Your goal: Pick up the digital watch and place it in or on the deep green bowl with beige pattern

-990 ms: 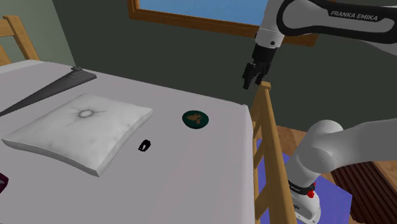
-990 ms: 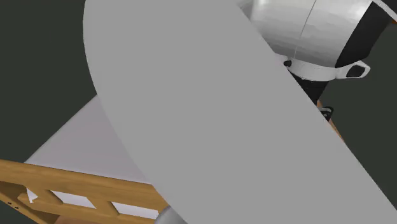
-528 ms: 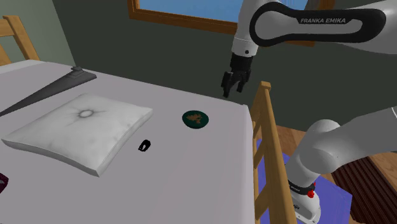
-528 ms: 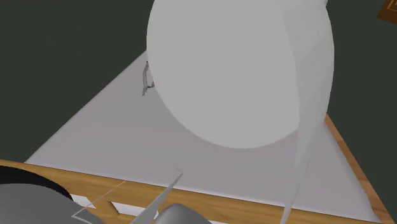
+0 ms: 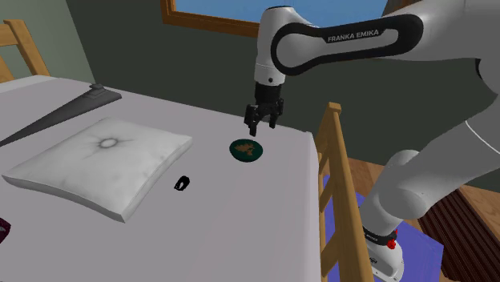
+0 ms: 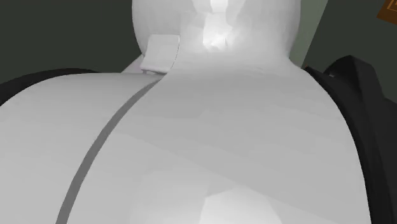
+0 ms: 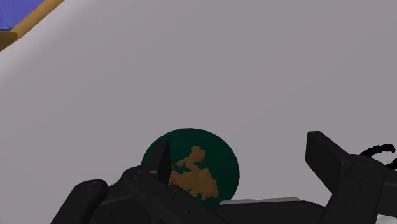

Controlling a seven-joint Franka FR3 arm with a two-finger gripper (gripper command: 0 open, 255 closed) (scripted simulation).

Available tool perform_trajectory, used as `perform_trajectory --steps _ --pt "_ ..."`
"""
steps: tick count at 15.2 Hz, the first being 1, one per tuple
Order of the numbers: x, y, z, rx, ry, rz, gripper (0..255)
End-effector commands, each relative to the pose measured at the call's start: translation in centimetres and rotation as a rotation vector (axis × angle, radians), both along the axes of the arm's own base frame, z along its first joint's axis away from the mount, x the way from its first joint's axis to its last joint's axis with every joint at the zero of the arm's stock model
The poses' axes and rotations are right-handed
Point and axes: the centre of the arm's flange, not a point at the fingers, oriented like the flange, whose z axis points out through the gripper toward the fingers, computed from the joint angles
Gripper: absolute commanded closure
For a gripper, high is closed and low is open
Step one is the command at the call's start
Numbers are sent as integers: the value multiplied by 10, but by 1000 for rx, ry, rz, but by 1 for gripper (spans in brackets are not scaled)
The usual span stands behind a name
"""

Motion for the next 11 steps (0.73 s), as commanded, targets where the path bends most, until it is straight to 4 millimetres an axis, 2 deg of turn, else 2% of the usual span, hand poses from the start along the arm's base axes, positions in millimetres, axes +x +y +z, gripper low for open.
perform_trajectory --steps 1,11 --pt "13 21 -14 1 12 3 0" --pt "78 125 -74 3 71 20 0"
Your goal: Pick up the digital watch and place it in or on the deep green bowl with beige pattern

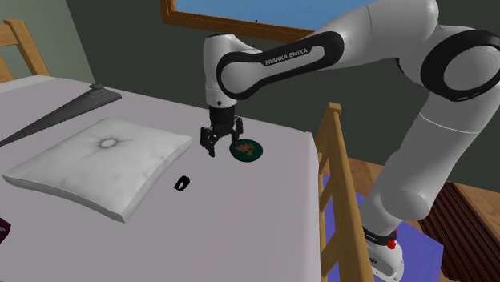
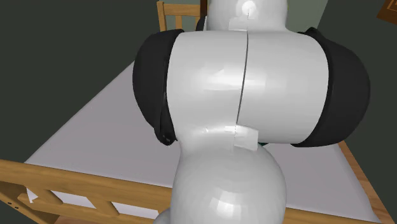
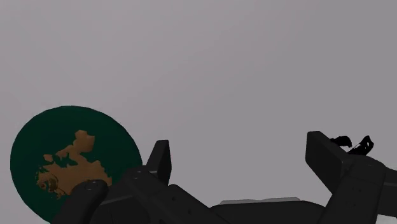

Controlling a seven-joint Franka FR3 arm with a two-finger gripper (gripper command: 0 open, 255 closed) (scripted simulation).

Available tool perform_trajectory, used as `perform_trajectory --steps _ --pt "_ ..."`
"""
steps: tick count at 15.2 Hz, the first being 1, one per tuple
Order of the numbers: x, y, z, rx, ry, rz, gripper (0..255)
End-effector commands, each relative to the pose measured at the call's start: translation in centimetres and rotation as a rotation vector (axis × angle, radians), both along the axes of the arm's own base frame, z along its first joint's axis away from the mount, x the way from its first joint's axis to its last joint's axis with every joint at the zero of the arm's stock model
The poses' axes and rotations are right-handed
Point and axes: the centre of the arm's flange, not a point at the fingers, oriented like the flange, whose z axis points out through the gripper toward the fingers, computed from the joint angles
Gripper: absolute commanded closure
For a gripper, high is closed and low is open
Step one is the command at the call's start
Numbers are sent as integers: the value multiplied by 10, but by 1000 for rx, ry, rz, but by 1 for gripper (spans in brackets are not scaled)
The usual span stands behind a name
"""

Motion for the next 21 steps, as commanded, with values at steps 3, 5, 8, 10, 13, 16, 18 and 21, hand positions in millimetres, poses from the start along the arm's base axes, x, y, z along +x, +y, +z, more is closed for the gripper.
perform_trajectory --steps 3,5,8,10,13,16,18,21 --pt "23 43 -24 1 24 6 0" --pt "35 64 -37 2 36 10 0" --pt "53 96 -56 2 53 15 0" --pt "64 117 -69 3 65 18 0" --pt "72 133 -84 3 74 21 0" --pt "68 134 -100 3 74 21 0" --pt "66 134 -110 3 74 21 0" --pt "64 135 -118 3 74 21 0"
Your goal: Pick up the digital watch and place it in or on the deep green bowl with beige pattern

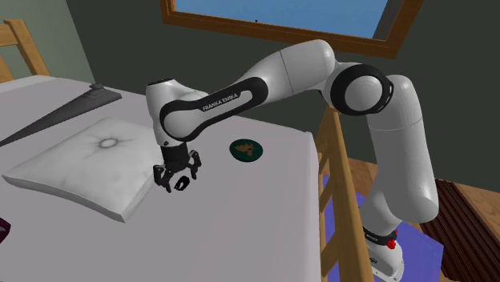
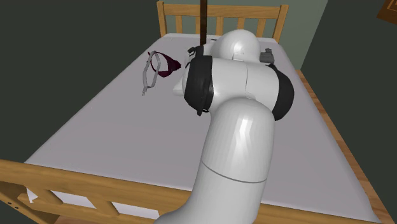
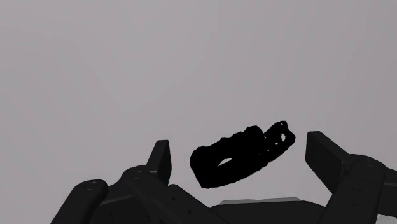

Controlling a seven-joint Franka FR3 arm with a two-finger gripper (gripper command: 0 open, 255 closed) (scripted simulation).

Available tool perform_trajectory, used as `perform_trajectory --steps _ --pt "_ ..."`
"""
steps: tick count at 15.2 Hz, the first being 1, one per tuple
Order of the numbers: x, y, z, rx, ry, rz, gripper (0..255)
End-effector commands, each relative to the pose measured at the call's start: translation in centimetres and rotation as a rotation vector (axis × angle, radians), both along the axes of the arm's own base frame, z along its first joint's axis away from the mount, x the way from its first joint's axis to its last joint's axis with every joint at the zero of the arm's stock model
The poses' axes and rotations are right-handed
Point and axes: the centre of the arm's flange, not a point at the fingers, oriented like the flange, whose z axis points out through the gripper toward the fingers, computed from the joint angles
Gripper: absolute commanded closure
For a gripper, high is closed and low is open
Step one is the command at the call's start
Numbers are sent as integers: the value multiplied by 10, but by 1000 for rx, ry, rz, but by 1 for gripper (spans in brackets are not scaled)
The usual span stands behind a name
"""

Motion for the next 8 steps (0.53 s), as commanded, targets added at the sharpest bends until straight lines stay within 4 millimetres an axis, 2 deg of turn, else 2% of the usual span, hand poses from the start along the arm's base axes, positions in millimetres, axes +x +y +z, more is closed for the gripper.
perform_trajectory --steps 1,6,7,8 --pt "0 1 -2 0 0 0 0" --pt "0 0 -2 0 0 0 0" --pt "0 0 -2 0 0 0 255" --pt "0 0 -2 0 0 0 255"
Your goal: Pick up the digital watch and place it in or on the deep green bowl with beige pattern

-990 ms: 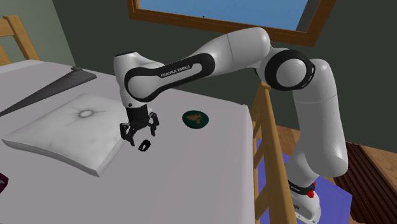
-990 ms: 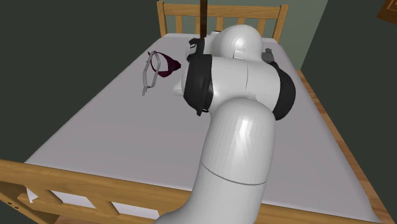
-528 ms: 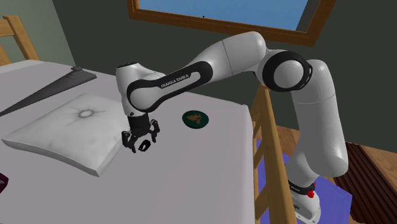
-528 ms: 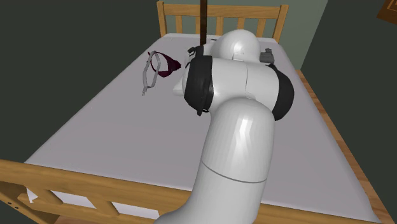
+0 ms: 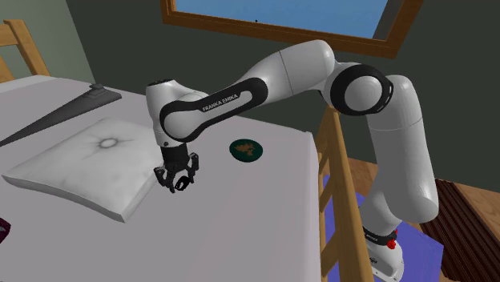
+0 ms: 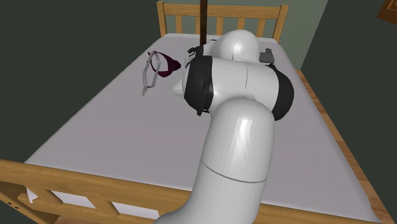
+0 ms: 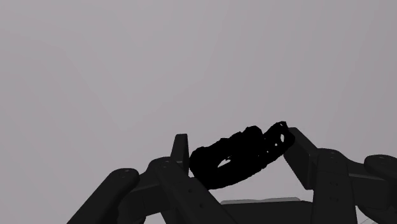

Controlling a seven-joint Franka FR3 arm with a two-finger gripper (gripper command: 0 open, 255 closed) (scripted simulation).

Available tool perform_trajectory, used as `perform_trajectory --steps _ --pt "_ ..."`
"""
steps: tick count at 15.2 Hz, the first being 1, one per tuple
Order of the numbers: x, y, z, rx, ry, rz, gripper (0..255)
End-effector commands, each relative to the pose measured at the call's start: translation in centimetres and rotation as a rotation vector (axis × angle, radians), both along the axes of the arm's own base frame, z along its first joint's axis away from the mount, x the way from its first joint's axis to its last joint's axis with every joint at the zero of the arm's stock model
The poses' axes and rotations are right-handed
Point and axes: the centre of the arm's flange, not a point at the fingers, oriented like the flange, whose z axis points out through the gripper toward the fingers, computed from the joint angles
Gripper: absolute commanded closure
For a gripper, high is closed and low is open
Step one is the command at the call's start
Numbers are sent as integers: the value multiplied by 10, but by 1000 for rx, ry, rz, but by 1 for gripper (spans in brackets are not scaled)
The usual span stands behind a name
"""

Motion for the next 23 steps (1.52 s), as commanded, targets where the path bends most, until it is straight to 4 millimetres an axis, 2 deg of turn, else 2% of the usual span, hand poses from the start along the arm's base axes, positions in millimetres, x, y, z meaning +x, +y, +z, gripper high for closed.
perform_trajectory --steps 1,8,23 --pt "0 0 0 0 1 0 255" --pt "0 0 0 0 1 0 255" --pt "0 0 79 0 1 0 255"
